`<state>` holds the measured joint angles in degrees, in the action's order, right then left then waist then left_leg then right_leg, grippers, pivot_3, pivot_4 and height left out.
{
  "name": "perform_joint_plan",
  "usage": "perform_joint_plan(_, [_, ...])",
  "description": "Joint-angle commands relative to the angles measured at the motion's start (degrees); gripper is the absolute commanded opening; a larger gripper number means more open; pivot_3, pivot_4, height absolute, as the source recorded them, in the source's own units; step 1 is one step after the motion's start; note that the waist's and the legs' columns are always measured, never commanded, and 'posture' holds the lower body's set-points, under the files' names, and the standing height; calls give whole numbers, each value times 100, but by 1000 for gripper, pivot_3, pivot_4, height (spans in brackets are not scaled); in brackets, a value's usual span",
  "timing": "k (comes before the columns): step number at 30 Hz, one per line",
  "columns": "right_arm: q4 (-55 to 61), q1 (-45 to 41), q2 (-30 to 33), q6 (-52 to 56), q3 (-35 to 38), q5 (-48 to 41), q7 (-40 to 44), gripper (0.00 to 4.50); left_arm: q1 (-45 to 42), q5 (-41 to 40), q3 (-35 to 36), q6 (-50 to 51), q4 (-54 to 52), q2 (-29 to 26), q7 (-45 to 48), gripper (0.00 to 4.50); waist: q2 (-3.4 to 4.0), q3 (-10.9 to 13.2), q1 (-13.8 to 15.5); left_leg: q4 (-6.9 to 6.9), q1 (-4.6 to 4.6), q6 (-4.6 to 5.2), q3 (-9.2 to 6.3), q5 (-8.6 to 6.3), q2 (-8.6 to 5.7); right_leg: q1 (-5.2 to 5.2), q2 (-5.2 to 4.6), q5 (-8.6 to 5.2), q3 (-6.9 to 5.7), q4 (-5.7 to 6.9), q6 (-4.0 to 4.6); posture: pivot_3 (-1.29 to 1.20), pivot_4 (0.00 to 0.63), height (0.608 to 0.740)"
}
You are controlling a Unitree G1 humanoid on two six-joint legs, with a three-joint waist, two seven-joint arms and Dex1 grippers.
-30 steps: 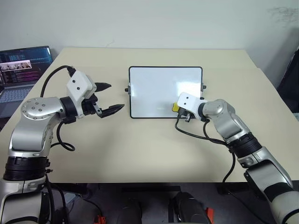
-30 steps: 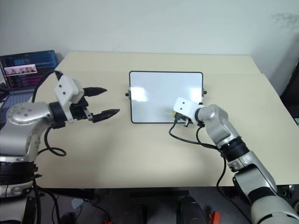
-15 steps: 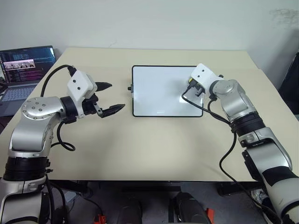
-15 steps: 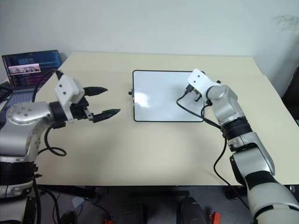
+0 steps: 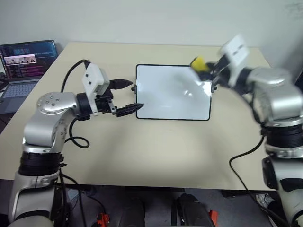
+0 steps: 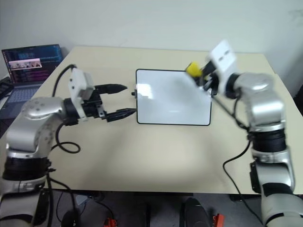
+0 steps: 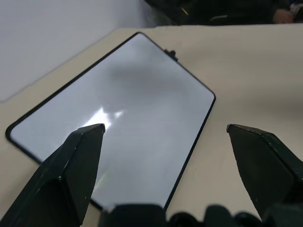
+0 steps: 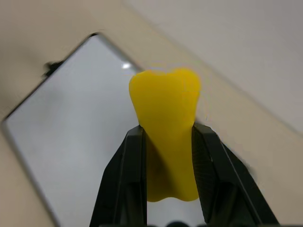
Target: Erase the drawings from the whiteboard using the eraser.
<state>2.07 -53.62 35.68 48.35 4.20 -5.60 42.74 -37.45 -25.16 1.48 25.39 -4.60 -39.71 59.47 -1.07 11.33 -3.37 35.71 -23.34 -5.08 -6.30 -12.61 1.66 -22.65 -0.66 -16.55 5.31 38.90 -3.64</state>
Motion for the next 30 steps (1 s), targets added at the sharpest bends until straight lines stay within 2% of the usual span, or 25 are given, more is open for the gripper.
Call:
perform_joint_plan(1, [-217,81,418,979,593,82,-603,966,-375,365,-730,-448,285,529,146,4500,0,0,40,1,-3,0,2,-1,-3,0,-3,-1,1,-3,-1,0,150,740])
perform_joint_plan(4, [-394,215,660,1719,819,137,-1028,966,-524,673,-1141,-817,625,982,174,4500,1,1,65,1,-6,0,8,-2,-10,-2,-9,-2,7,-4,-2,0,150,740])
perform_joint_plan(7, [78,768,1036,2583,1022,-113,-912,966,-735,796,-1402,-1160,960,1704,29,4500,3,2,69,0,-16,1,13,-2,-10,-20,-8,-4,14,2,-3,0,150,740])
perform_joint_plan(10, [292,1325,1225,2817,1087,-241,-905,966,-820,1042,-1592,-1497,1232,2147,-57,4500,5,1,24,7,-50,2,17,-2,-11,-54,-8,-4,18,8,-4,0,150,740])
perform_joint_plan(14, [296,1958,1191,2898,1380,-324,-1080,966,-858,1405,-1947,-1843,1670,2629,-130,4500,12,-4,7,9,-46,4,24,-2,-11,-54,-8,-4,25,11,-5,0,150,740])
perform_joint_plan(20, [-69,2192,1088,2674,1497,-382,-1293,966,-758,1644,-2077,-2118,2053,2893,-182,4500,20,-6,-1,18,-45,5,24,-1,-14,-53,-7,-2,28,15,-8,0,150,740])
perform_joint_plan(30, [-998,1788,1177,1982,784,-400,-1261,966,-676,1648,-2016,-2110,2083,2974,-113,4500,21,-7,7,21,-47,5,23,-1,-16,-51,-8,-1,27,14,-10,0,150,740])
